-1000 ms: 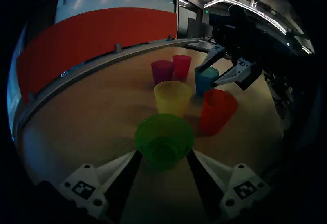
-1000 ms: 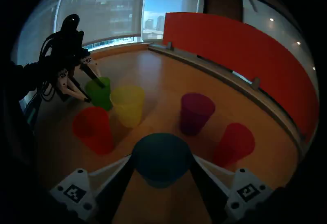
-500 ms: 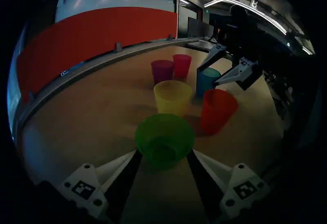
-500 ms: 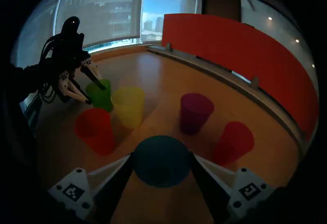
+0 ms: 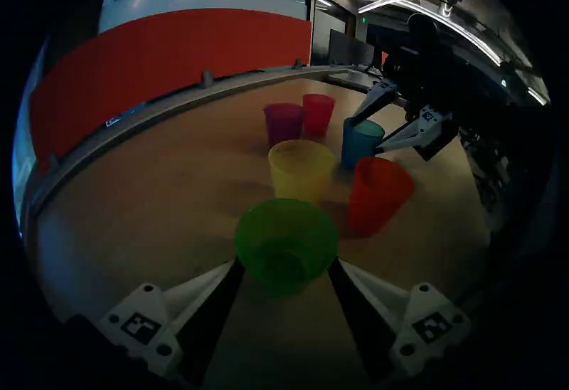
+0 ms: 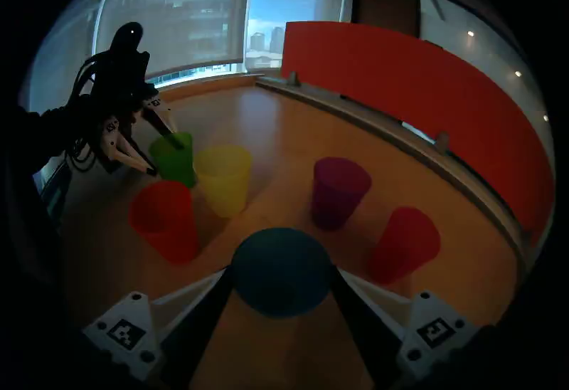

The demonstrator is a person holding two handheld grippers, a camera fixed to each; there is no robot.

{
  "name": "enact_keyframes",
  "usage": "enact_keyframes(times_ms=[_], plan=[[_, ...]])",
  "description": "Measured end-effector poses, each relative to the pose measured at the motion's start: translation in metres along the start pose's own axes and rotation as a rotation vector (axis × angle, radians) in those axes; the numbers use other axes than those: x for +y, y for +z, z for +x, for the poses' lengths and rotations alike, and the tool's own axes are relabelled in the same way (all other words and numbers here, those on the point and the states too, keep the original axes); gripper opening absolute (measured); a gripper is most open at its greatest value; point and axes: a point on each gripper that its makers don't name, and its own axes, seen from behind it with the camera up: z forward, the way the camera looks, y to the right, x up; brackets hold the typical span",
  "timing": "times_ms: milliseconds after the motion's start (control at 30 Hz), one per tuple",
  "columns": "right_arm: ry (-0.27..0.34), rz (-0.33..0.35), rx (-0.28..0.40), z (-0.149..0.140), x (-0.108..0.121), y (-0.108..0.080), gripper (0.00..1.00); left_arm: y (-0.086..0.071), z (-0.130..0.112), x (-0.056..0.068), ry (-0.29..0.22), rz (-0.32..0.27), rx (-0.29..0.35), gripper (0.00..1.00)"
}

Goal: Pour water

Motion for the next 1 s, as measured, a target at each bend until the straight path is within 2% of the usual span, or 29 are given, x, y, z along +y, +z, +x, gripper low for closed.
enact_keyframes(times_ms=[500, 900, 1000], plan=[[0.015, -0.018, 0.008, -0.008, 0.0, -0.015, 1.0, -0.014, -0.007, -0.005, 0.005, 0.032, -0.018, 0.86], [0.036, -0.059, 0.022, -0.022, -0.002, -0.046, 1.0, -0.038, -0.013, -0.006, -0.005, 0.086, -0.018, 0.86], [0.043, -0.074, 0.034, -0.024, -0.001, -0.055, 1.0, -0.044, -0.015, -0.004, -0.001, 0.093, -0.018, 0.86]])
